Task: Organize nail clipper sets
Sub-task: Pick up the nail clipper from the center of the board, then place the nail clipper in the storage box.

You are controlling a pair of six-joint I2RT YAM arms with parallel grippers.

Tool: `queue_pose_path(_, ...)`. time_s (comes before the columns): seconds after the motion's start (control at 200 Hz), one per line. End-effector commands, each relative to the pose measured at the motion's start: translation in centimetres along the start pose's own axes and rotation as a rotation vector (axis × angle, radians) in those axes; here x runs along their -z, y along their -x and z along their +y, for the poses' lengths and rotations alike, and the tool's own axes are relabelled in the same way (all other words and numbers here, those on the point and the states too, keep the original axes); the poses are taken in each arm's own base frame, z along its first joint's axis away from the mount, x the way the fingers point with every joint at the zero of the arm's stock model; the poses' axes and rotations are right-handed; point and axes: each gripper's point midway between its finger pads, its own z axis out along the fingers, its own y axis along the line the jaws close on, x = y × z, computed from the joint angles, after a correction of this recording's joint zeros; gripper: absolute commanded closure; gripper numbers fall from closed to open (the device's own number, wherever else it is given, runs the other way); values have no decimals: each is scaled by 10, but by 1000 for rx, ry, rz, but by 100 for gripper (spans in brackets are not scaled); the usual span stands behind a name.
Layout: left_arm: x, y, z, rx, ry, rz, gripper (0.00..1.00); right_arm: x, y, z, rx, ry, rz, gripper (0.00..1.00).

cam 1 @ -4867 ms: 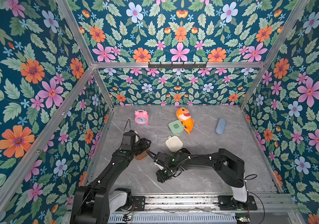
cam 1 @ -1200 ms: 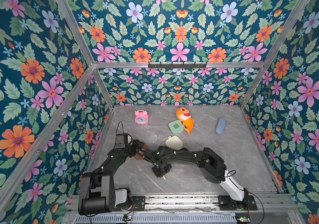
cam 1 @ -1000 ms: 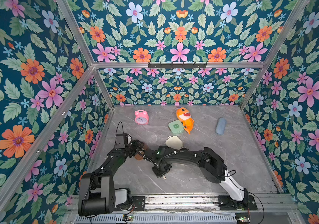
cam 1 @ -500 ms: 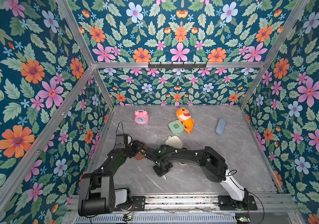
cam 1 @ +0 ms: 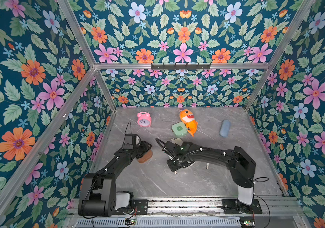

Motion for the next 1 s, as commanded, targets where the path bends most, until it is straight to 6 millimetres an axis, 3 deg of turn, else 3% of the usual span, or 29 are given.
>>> queue_pose_path(0.0, -11, -4, -24, -11, -9, -5, 49, 12, 9, -31, -14, -39, -71, 84)
queue_pose_path(0.235, -47, -35, -94, -57, -126, 74, 49, 14, 16, -93, -50, -71, -147, 84)
queue_pose_path(0.435, -77, -52, -132, -87, -184, 139, 51, 11, 33, -111, -32, -87, -196, 84)
queue_pose_path(0.635, -99, -59, -138, -90, -190, 176, 51, 0, 41, -115, 9, -108, -199, 84)
queue_pose_path(0.995, -120, -68, -121, -85, -157, 205, 51, -15, 35, -119, 51, -125, -154, 85)
